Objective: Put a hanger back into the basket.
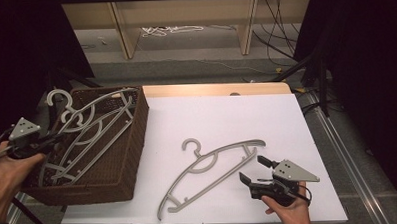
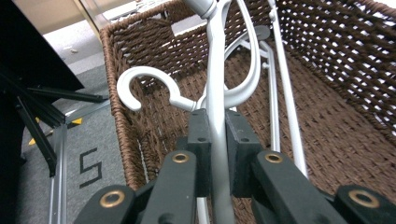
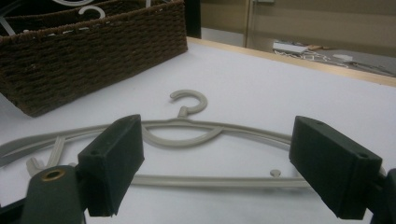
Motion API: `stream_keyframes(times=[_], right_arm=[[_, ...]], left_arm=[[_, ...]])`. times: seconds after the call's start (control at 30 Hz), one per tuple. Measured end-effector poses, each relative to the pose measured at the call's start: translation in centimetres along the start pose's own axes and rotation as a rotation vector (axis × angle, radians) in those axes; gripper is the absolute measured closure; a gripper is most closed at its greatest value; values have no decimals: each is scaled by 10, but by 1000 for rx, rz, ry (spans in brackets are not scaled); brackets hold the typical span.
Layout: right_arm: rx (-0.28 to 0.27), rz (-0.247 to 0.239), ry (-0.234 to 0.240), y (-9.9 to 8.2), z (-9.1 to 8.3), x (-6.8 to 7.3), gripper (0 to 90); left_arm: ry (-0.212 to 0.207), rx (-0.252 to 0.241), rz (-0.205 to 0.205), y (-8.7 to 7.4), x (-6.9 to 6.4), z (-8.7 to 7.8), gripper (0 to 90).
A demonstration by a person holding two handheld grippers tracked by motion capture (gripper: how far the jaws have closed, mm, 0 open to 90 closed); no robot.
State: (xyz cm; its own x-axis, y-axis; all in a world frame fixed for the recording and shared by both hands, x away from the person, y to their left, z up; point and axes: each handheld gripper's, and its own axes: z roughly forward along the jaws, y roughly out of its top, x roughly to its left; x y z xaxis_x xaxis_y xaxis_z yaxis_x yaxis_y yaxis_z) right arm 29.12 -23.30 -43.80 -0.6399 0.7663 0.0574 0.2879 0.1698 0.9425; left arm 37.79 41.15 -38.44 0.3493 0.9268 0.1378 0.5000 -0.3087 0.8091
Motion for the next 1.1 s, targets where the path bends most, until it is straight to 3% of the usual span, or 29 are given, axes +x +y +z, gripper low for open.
stream_keyframes(times=[0.23, 0.27, 0.5, 0.73, 0.77, 0.8, 0.87, 0.9, 1.03, 1.1], right_arm=[[2, 5, 4, 0, 0, 0, 187], [-4, 6, 12, -1, 1, 0, 187], [-1, 2, 0, 0, 0, -1, 187], [-18, 12, 9, -1, 1, -1, 187], [-20, 9, 9, -1, 1, -1, 187], [-18, 14, 13, 0, 1, -1, 188], [-21, 9, 8, 0, 2, 0, 187], [-4, 1, 0, 0, 0, -1, 188], [-20, 10, 9, 0, 2, -1, 188], [-17, 12, 10, -1, 1, -1, 188]], left_arm=[[-16, 40, -2, -2, 3, 2, 819], [-22, 78, 38, -2, 7, 0, 819], [-37, 148, 85, 1, -2, 11, 817], [-39, 206, 44, -1, -6, 25, 816], [-37, 222, 43, -1, -7, 27, 815], [-35, 272, 42, -2, -9, 31, 813], [-40, 297, 46, -2, -8, 32, 812], [-31, 302, 30, -3, -9, 34, 810], [-26, 320, 9, -2, -7, 36, 797], [-16, 329, 1, 0, -7, 35, 740]])
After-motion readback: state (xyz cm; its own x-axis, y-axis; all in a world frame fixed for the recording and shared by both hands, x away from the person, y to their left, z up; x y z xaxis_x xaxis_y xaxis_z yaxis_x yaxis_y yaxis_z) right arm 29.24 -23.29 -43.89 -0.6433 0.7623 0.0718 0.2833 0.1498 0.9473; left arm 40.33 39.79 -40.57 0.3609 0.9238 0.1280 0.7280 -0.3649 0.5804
